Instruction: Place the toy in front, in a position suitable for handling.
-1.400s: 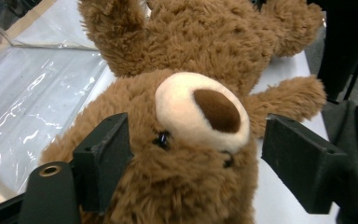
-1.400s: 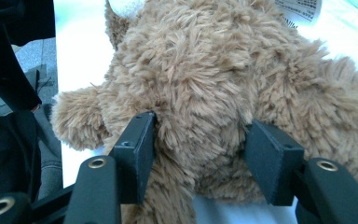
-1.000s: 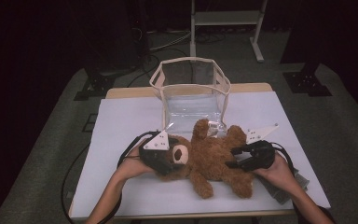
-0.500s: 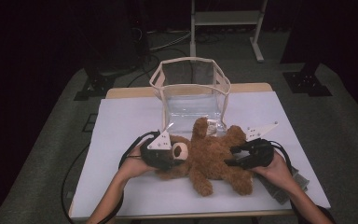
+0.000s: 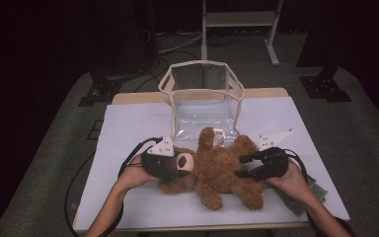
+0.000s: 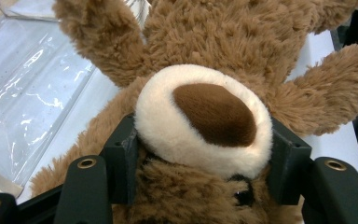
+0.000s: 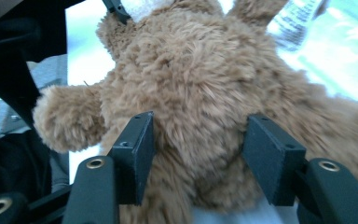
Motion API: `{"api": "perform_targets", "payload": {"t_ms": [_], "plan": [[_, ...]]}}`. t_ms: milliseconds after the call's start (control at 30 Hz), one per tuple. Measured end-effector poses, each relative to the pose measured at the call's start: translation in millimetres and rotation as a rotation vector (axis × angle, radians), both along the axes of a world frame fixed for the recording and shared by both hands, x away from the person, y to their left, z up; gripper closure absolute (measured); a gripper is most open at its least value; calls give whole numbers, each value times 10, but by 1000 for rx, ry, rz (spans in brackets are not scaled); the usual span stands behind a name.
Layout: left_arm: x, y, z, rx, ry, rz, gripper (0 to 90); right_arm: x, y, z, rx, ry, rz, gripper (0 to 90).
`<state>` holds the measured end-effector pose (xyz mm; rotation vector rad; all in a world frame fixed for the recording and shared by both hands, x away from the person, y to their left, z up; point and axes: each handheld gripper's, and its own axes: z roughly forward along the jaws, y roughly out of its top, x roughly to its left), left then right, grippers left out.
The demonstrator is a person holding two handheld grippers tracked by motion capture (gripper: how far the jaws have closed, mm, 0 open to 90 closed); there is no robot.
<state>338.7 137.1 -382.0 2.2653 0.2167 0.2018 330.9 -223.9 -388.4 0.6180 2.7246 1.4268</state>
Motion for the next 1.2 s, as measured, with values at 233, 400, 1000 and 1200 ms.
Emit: {"api": "perform_targets", "payload": {"t_ms": [233, 400, 1000, 1200], "plan": [[-10, -22, 2, 15, -8, 8, 351, -71, -488, 46, -86, -38, -129, 407], [-9, -29, 5, 23, -7, 11, 331, -145, -881, -120, -147, -9, -228, 407], [-33, -31, -21, 13, -14, 28, 291, -269, -997, -535, -285, 26, -281, 765], [-38, -51, -14, 24, -16, 32, 289, -202, -1038, -362, -191, 69, -272, 786]]}}
